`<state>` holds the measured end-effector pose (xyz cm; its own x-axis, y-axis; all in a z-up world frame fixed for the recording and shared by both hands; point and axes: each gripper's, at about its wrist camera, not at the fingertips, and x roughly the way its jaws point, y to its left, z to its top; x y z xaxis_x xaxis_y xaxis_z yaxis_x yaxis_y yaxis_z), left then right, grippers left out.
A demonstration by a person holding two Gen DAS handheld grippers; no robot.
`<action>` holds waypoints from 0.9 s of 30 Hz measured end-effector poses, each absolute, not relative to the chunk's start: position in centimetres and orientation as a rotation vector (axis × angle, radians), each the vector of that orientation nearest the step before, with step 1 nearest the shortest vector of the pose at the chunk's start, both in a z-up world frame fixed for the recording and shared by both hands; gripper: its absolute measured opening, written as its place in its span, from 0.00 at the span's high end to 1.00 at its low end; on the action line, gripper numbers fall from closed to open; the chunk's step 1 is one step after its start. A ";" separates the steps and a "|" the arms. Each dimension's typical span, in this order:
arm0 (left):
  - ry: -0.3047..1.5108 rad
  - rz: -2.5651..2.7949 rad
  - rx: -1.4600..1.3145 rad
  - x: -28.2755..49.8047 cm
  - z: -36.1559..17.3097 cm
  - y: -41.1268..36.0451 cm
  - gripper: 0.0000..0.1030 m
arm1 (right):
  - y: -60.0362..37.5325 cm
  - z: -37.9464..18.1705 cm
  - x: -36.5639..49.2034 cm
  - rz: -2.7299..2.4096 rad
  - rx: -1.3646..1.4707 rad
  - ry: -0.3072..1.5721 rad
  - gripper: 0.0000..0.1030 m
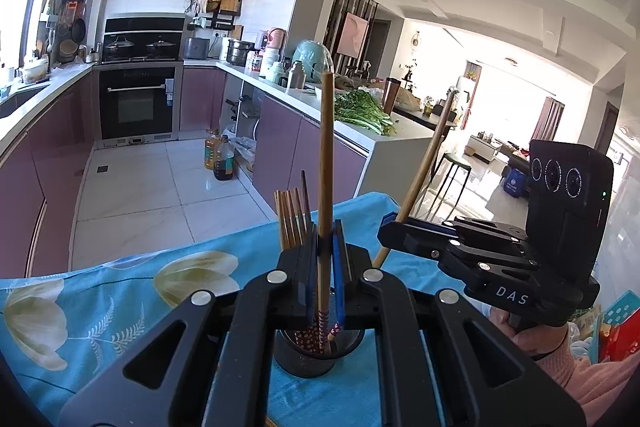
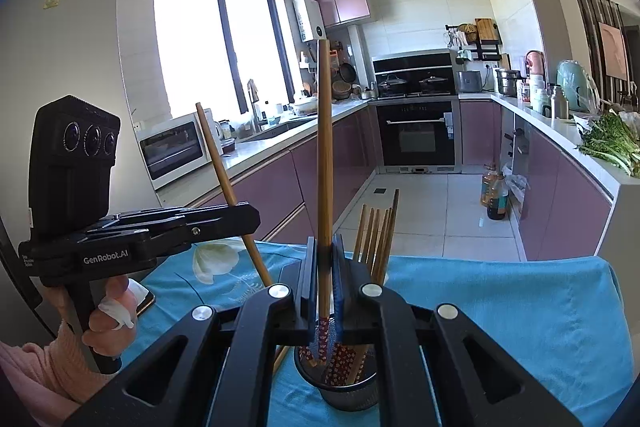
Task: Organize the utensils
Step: 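Lower the left tool's chopstick into the cup while the right tool inserts its own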
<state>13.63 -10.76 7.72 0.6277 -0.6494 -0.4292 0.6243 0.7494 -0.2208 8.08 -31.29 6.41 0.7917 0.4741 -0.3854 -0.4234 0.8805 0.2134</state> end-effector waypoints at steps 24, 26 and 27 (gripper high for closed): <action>0.562 -0.716 -0.018 14.8 6.6 -12.0 0.93 | -31.1 5.4 9.3 0.477 0.119 0.496 0.94; 0.563 -0.717 -0.017 14.9 6.5 -12.0 0.93 | -31.1 5.2 9.3 0.477 0.119 0.500 0.94; 0.564 -0.716 -0.016 14.9 6.5 -12.0 0.93 | -31.1 5.2 9.4 0.477 0.119 0.502 0.94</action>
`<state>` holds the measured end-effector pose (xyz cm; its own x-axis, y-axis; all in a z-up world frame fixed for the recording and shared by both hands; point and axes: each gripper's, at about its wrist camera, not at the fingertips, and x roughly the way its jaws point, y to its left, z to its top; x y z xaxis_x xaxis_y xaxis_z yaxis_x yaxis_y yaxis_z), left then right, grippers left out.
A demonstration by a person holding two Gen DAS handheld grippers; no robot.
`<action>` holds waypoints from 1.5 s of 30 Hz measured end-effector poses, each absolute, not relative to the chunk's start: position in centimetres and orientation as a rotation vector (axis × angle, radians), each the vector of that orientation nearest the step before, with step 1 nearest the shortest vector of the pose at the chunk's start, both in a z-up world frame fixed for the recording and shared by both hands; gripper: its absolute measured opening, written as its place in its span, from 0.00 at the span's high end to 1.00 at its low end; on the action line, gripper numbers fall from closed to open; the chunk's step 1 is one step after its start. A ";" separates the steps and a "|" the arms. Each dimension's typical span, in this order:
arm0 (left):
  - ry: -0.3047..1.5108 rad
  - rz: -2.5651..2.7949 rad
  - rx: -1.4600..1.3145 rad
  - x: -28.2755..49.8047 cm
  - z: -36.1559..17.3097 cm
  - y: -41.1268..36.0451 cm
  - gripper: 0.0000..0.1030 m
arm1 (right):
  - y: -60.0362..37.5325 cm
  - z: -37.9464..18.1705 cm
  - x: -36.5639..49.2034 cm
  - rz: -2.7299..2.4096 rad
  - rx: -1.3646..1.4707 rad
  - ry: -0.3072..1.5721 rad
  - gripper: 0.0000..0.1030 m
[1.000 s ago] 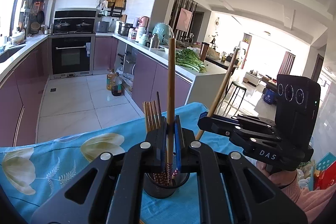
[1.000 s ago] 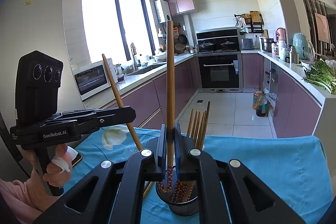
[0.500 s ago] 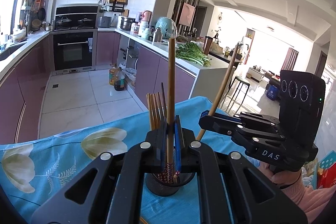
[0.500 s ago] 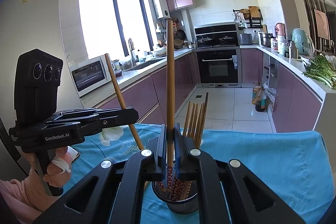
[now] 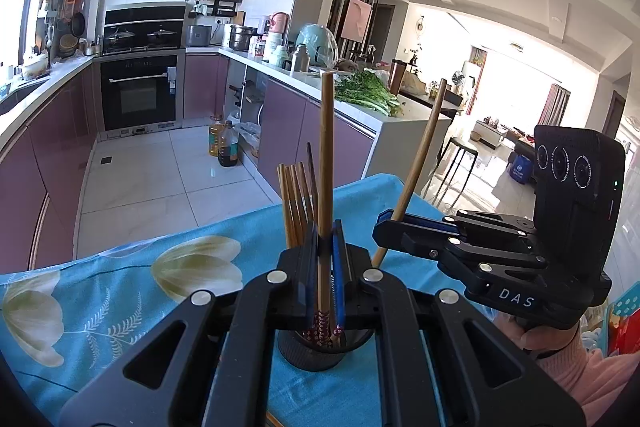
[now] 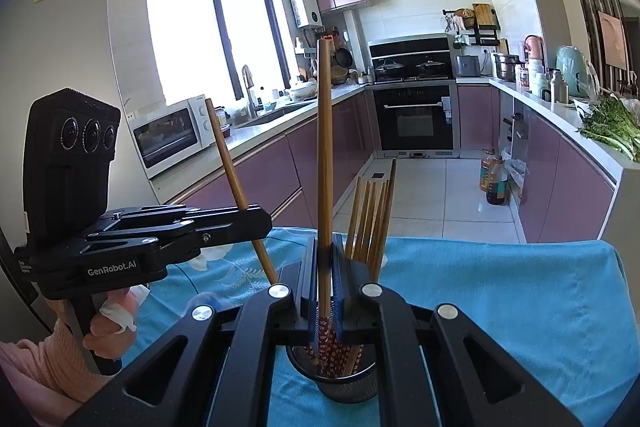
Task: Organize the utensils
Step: 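Lower the left tool's chopstick into the cup while the right tool inserts its own, then open the left tool to release its chopstick while the right tool releases its own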
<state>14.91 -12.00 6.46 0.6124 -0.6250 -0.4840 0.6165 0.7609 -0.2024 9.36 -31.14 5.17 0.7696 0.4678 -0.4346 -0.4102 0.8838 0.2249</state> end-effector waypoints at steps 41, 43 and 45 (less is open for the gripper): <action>0.669 -0.713 0.062 16.0 3.5 -13.3 0.93 | -30.6 1.4 11.2 0.491 0.122 0.623 0.94; 0.680 -0.715 0.064 16.3 3.2 -13.3 0.93 | -30.5 1.1 11.3 0.491 0.121 0.634 0.94; 0.683 -0.713 0.063 16.6 3.1 -13.4 0.93 | -30.5 0.8 11.5 0.492 0.122 0.646 0.94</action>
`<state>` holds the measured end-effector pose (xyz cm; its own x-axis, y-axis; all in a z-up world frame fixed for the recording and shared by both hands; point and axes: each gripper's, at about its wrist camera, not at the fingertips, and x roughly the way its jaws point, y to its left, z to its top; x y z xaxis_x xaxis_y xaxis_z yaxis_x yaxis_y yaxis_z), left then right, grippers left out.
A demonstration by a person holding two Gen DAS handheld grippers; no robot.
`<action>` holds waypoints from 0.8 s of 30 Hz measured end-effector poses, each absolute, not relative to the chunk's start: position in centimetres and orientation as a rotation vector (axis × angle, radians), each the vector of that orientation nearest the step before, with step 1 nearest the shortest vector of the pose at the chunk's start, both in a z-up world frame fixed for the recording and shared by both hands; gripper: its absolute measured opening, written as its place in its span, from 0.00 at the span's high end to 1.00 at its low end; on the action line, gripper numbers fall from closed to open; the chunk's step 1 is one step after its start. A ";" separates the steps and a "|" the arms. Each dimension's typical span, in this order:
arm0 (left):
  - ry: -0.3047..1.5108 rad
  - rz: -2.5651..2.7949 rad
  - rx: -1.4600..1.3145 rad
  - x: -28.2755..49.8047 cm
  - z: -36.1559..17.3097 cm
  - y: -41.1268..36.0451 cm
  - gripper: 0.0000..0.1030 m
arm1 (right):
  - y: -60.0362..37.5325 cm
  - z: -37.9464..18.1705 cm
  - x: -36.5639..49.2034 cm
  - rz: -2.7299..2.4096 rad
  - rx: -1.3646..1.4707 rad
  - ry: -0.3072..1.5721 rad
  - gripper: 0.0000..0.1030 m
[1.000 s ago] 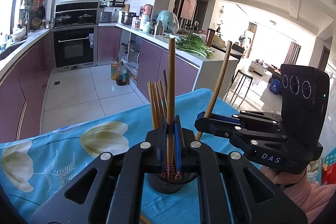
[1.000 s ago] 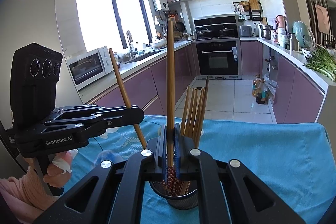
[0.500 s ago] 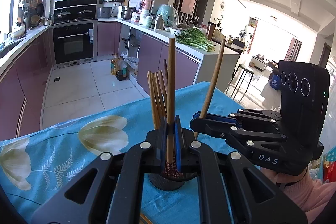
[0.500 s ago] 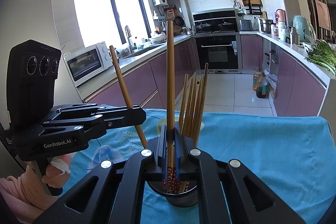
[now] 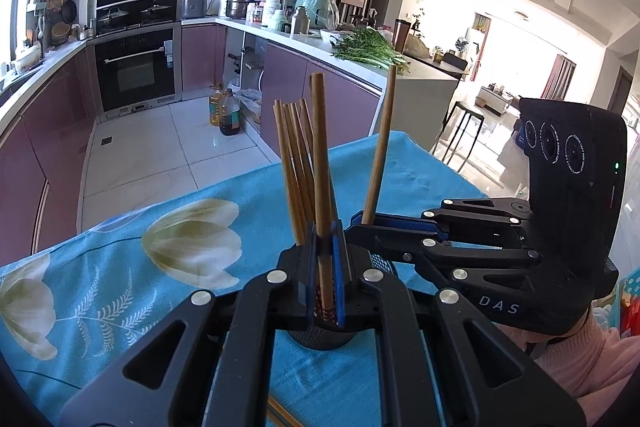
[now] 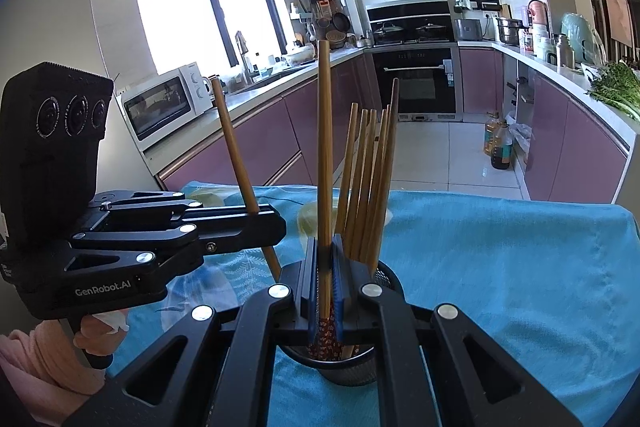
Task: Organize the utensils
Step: 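Open the left tool to release its chopstick while the right tool releases its own, then move both open tools back over the last two chopsticks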
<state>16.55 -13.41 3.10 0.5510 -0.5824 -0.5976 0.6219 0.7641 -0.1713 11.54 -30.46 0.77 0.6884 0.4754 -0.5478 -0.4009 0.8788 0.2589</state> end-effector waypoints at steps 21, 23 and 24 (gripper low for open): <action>0.748 -0.683 0.044 18.3 -0.2 -13.8 0.83 | -31.2 -0.5 12.8 0.447 0.165 0.682 0.92; 0.742 -0.675 0.039 18.1 -0.3 -13.5 0.82 | -31.3 -0.5 12.7 0.445 0.169 0.682 0.92; 0.737 -0.672 0.039 17.8 -0.3 -13.3 0.81 | -31.4 -0.5 12.6 0.445 0.171 0.680 0.92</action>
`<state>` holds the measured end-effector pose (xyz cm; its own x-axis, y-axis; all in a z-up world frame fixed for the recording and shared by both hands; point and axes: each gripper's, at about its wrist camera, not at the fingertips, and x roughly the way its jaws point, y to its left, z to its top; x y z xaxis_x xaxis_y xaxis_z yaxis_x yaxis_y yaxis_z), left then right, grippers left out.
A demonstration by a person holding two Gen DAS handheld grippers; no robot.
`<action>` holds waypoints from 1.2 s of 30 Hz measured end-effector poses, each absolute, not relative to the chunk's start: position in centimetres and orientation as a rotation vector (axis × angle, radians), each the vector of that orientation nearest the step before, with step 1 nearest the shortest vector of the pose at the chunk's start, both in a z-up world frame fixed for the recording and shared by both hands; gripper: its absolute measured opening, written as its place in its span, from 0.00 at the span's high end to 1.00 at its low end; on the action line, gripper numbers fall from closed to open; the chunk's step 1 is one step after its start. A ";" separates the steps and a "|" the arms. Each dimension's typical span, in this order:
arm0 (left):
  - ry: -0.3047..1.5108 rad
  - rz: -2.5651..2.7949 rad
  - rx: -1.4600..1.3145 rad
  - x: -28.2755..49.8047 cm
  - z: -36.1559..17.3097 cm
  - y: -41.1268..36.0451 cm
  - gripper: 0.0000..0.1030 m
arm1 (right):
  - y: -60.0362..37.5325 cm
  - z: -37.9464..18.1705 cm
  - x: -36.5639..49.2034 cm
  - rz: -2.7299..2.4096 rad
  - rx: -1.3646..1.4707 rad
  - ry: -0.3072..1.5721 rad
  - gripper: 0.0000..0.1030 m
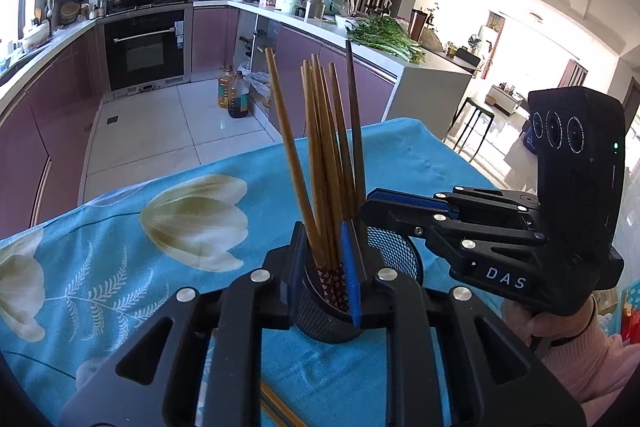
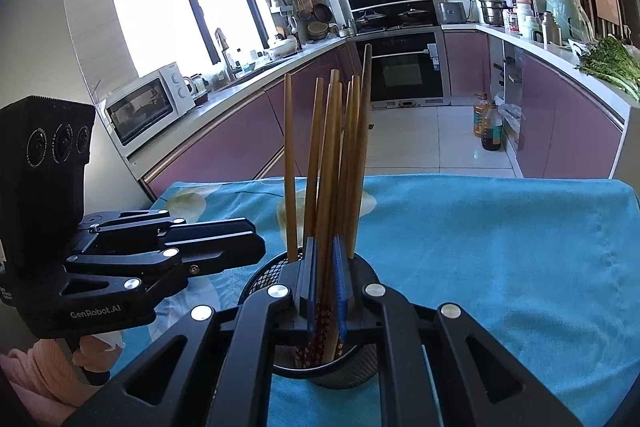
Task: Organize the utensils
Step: 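Move both open tools back over the last two chopsticks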
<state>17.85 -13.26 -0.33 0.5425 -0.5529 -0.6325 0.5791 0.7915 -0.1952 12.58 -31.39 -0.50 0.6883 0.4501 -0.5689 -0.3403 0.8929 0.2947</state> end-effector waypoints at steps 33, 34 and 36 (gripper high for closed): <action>0.844 -0.390 0.011 11.0 -9.4 -2.8 0.47 | -21.9 -8.7 5.7 0.644 0.022 0.908 0.61; 0.849 -0.391 0.012 11.0 -9.6 -2.9 0.47 | -21.7 -8.8 5.7 0.639 0.016 0.911 0.61; 0.857 -0.393 0.012 11.0 -10.0 -2.9 0.47 | -21.3 -9.0 5.7 0.628 0.000 0.916 0.61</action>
<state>11.01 -2.89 -9.97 0.5875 -0.3330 -0.7375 0.3423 0.9281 -0.1464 5.67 -21.25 -8.96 0.4440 0.5066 -0.7391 -0.5065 0.8223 0.2593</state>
